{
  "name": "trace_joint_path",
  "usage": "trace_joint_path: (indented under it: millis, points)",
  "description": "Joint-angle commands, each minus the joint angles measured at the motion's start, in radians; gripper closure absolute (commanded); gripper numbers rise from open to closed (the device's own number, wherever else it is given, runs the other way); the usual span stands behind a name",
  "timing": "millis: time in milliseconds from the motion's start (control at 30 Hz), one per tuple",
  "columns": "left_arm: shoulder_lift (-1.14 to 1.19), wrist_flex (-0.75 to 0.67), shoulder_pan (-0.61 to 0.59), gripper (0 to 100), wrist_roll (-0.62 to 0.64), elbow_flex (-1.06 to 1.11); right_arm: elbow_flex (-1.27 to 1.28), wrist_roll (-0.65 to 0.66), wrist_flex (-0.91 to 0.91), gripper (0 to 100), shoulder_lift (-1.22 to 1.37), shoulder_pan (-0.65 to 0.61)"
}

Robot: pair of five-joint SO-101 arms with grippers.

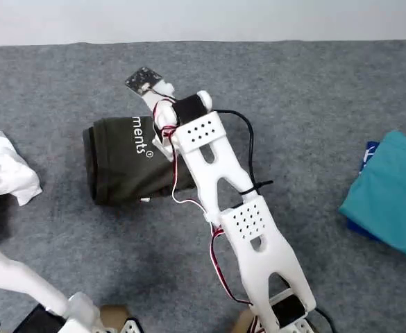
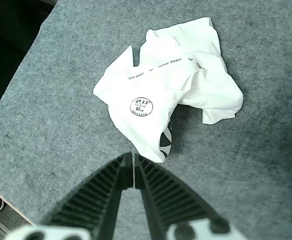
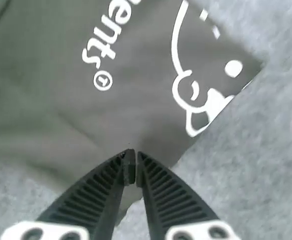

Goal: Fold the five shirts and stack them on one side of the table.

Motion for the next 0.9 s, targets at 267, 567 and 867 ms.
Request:
trace_joint_path:
  millis: [267, 567, 867]
  points:
    - [-0.023, -0.018, 0.003, 98, -0.025, -0.004, 0.479, -0.029, 0.030, 98.7, -0.202, 0.038]
    - [-0.028, -0.018, 0.032, 98, -0.023, -0.002, 0.509, -0.025, 0.013, 98.8, -0.147, 0.120]
    - [-0.025, -0.017, 0.060, 98, -0.018, -0.002, 0.304, -0.025, 0.033, 98.7, -0.262, 0.021]
